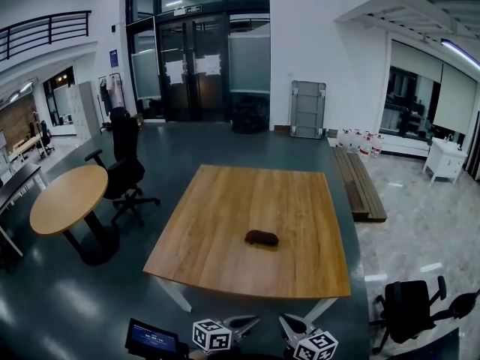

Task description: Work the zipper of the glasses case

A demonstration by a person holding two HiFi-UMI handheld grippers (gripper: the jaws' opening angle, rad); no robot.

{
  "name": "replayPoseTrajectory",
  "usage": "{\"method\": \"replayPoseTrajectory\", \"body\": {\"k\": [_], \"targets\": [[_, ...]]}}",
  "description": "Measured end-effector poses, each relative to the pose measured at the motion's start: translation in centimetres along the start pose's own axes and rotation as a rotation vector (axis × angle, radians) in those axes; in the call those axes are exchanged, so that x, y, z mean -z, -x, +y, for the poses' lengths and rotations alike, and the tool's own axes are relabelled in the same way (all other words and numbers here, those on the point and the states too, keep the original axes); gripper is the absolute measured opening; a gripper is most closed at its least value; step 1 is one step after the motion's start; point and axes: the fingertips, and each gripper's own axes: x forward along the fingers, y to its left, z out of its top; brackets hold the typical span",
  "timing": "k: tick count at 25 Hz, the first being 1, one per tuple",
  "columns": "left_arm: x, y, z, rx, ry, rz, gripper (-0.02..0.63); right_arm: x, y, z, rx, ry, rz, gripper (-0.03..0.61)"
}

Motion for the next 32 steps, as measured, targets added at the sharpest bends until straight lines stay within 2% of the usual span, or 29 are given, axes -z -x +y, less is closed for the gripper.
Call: {"method": "replayPoseTrajectory", "body": {"k": [6, 32], "targets": [[0.6, -0.5, -0.4, 0.011, -0.003, 0.010, -0.002, 0.1, 0.8, -0.2, 0.011, 0.004, -0.008, 0.006], [0.8, 0.8, 0.2, -0.015, -0.002, -0.001, -0.002, 0.6, -0.7, 1.4, -0.041, 0.051, 0.009, 0.005]]}}
